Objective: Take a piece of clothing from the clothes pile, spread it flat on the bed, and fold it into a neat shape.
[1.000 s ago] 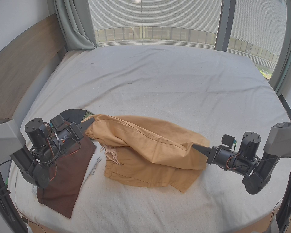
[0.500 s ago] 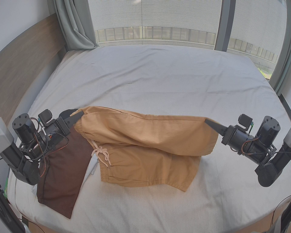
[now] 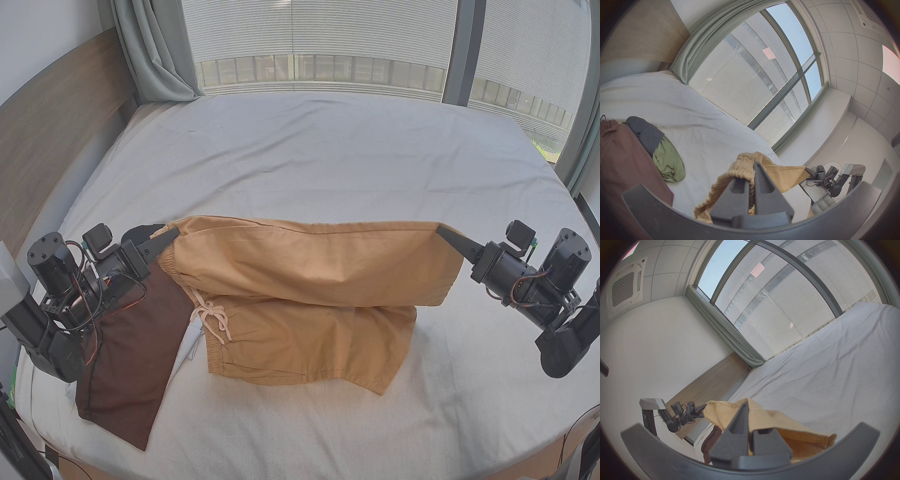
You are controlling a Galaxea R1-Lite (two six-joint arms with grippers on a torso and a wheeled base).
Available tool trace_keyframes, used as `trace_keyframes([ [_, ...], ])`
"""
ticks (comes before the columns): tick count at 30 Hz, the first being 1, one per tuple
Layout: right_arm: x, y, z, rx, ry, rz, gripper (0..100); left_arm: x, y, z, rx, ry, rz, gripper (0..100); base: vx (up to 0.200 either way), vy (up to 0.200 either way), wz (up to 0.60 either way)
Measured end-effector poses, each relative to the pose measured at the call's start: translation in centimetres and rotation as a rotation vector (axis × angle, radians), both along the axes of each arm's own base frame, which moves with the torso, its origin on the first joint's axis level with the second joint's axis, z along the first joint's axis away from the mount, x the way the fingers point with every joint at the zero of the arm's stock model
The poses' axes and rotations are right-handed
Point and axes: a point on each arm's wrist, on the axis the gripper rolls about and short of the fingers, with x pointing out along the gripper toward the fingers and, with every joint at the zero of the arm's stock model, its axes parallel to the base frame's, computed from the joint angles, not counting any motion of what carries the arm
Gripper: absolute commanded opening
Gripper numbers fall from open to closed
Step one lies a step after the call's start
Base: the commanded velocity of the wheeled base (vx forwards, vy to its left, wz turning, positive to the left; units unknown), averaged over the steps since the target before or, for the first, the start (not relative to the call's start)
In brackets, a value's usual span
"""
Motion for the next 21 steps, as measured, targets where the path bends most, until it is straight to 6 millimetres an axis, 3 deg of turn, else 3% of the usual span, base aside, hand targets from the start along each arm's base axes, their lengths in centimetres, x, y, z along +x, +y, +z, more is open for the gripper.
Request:
trace_keyframes([
  [21, 0.6, -1.7, 0.7, 0.007, -0.028, -0.059, 0, 0.5, 0.9, 0.7, -0.003, -0.034, 0.028, 0, 0.000, 0.000, 0.00],
])
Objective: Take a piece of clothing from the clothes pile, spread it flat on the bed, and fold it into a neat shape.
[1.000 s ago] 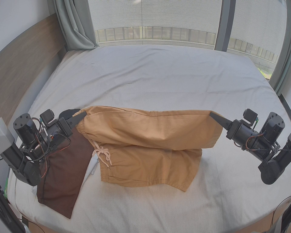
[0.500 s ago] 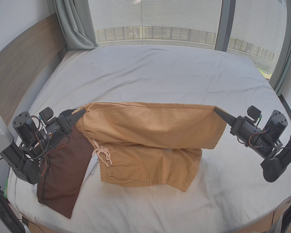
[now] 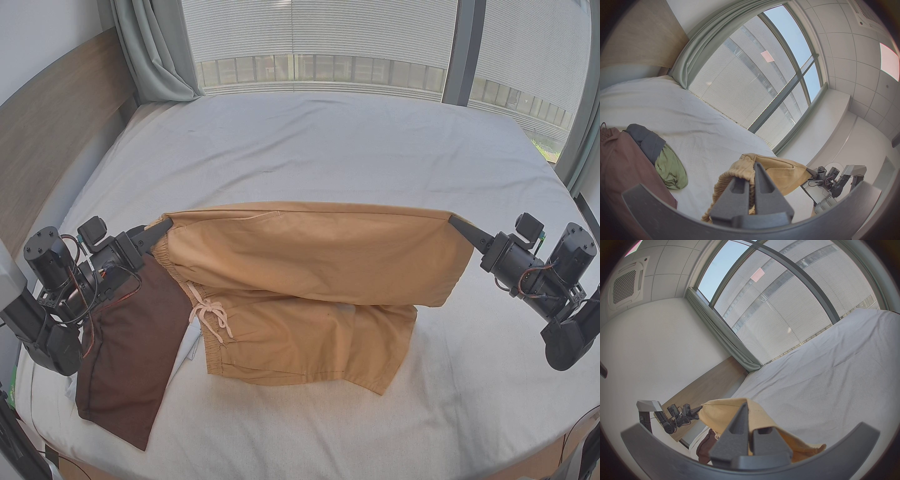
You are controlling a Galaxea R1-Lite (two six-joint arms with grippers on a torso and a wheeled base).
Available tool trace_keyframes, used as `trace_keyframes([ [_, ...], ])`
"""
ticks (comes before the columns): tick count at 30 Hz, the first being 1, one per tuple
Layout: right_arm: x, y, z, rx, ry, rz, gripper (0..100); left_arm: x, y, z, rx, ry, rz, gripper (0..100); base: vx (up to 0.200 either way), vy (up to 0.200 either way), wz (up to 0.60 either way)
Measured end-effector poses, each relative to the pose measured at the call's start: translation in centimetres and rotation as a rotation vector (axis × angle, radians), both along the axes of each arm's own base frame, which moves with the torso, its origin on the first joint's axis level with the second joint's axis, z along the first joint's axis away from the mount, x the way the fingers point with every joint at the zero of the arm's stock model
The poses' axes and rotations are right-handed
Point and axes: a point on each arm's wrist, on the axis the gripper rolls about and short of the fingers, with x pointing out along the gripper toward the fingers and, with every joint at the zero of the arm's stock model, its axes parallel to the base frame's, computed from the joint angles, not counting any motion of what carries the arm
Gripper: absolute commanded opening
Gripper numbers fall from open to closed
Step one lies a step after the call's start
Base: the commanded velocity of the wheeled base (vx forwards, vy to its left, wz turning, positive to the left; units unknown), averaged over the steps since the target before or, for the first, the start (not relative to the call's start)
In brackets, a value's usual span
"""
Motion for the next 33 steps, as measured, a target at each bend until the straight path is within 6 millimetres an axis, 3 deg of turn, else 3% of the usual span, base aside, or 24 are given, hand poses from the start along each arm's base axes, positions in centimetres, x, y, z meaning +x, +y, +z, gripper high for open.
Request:
trace_keyframes([
  [20, 0.6, 0.3, 0.7, 0.005, -0.037, 0.003, 0, 0.2, -0.1, 0.0, 0.000, -0.004, 0.003, 0, 0.000, 0.000, 0.00],
  [33, 3.8, 0.4, 1.2, 0.042, -0.075, -0.005, 0, 2.2, -0.3, 0.9, -0.018, -0.059, 0.028, 0, 0.000, 0.000, 0.00],
])
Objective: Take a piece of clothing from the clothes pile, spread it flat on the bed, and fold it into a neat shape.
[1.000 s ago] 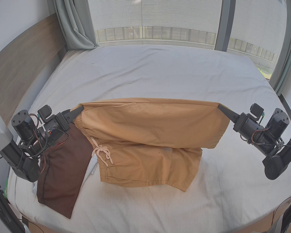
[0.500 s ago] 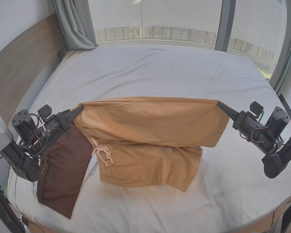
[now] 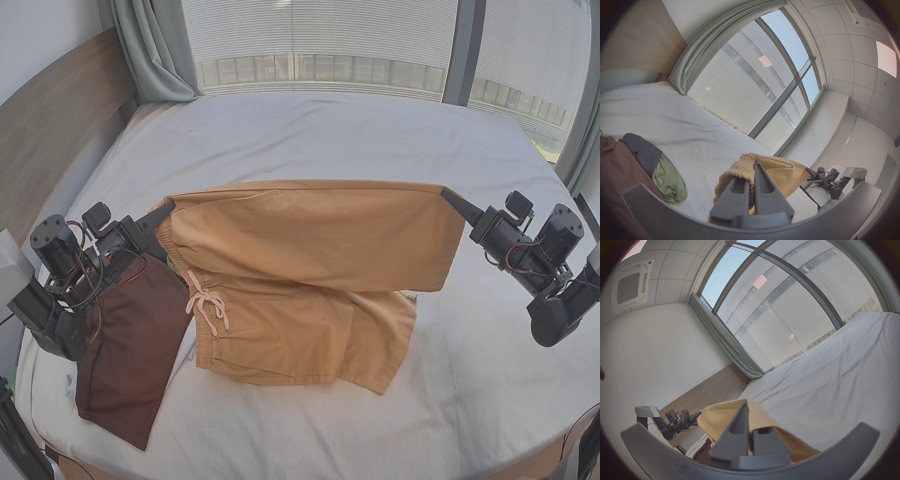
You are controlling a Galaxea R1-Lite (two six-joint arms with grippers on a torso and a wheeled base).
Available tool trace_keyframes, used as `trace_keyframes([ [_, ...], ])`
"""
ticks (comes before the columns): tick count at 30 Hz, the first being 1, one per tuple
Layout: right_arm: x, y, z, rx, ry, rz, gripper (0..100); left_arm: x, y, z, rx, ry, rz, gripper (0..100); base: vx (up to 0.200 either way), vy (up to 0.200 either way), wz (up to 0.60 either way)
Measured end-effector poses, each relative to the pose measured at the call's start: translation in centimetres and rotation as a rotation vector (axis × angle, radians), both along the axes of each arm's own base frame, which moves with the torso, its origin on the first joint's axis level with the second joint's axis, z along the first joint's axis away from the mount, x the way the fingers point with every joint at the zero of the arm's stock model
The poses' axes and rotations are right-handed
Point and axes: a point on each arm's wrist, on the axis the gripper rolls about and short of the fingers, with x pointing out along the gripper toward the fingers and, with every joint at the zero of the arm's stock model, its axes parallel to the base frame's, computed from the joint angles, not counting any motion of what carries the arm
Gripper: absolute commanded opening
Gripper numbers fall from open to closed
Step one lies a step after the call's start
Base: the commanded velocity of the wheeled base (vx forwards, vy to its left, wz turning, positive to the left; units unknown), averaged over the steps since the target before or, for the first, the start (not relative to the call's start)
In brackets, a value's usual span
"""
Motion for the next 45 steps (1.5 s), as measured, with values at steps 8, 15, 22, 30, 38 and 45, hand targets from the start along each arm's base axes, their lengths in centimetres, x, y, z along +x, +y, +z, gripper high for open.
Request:
trace_keyframes([
  [8, 2.3, 0.0, -0.7, 0.004, -0.009, -0.013, 0, 2.3, -0.2, -0.9, -0.007, -0.002, 0.019, 0, 0.000, 0.000, 0.00],
  [15, 4.7, 0.0, -1.7, 0.005, -0.015, -0.025, 0, 4.1, -0.3, -1.9, -0.016, -0.001, 0.045, 0, 0.000, 0.000, 0.00],
  [22, 6.9, 0.2, -2.8, 0.014, 0.002, -0.024, 0, 6.0, -0.4, -3.1, -0.019, -0.004, 0.051, 0, 0.000, 0.000, 0.00],
  [30, 9.1, 0.5, -3.7, 0.032, 0.022, -0.018, 0, 8.0, -0.5, -4.3, -0.032, -0.008, 0.082, 0, 0.000, 0.000, 0.00],
  [38, 11.1, 0.8, -4.6, 0.033, 0.029, -0.017, 0, 9.8, -0.7, -5.4, -0.047, -0.022, 0.110, 0, 0.000, 0.000, 0.00],
  [45, 12.9, 1.1, -5.4, 0.034, 0.021, -0.017, 0, 10.8, -0.8, -5.9, -0.078, -0.018, 0.111, 0, 0.000, 0.000, 0.00],
])
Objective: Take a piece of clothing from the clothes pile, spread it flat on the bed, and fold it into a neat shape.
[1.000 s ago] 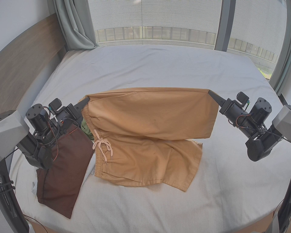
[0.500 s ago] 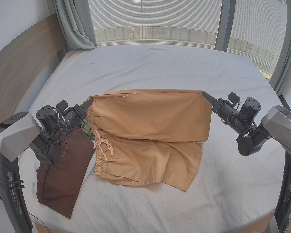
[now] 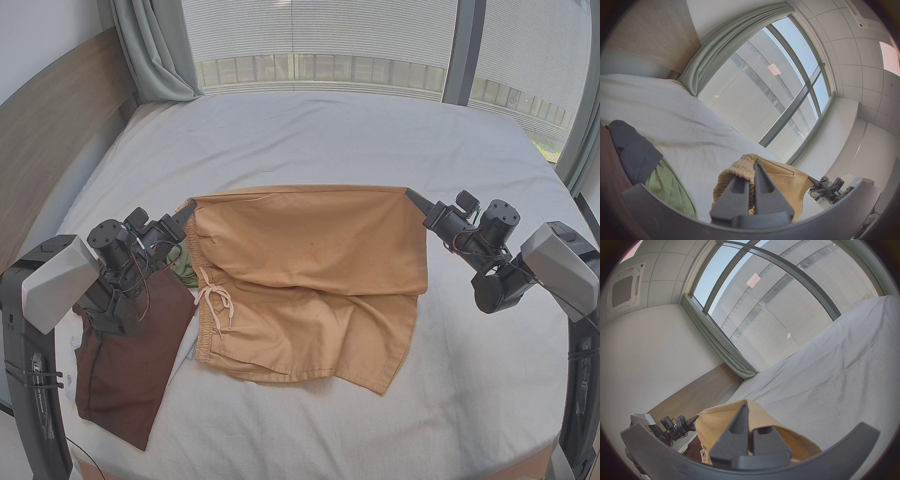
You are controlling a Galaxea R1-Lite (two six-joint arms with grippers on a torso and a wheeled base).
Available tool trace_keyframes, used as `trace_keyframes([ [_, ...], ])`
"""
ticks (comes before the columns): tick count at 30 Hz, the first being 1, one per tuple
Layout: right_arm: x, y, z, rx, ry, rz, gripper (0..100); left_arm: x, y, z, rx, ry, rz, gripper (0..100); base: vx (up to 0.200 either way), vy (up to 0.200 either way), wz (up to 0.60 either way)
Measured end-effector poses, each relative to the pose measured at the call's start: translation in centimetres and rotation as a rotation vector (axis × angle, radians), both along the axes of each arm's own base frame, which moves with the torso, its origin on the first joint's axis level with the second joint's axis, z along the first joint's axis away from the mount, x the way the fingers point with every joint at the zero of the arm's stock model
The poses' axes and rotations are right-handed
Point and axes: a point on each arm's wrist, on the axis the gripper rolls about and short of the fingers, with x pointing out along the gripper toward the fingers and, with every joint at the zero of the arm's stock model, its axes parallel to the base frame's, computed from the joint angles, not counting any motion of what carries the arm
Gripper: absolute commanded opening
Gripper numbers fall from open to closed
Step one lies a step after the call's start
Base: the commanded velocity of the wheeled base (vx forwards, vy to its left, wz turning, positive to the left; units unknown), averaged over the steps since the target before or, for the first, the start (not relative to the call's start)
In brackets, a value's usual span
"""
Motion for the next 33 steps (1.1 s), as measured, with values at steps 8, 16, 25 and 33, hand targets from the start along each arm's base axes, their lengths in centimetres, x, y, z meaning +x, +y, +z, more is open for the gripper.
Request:
trace_keyframes([
  [8, 2.2, 0.3, -0.6, 0.001, -0.009, -0.002, 0, 0.8, 0.0, -0.4, -0.030, 0.001, 0.002, 0, 0.000, 0.000, 0.00],
  [16, 3.4, 0.4, -1.3, 0.002, -0.020, -0.003, 0, 1.5, 0.0, -1.0, -0.076, 0.017, -0.012, 0, 0.000, 0.000, 0.00],
  [25, 4.2, 0.1, -1.1, 0.011, -0.026, -0.034, 100, 2.4, -0.2, -1.4, -0.106, 0.032, -0.026, 100, 0.000, 0.000, 0.00],
  [33, 3.8, -0.4, -2.4, 0.007, 0.014, -0.058, 100, 2.4, -1.1, -2.1, -0.117, 0.088, -0.045, 100, 0.000, 0.000, 0.00],
])
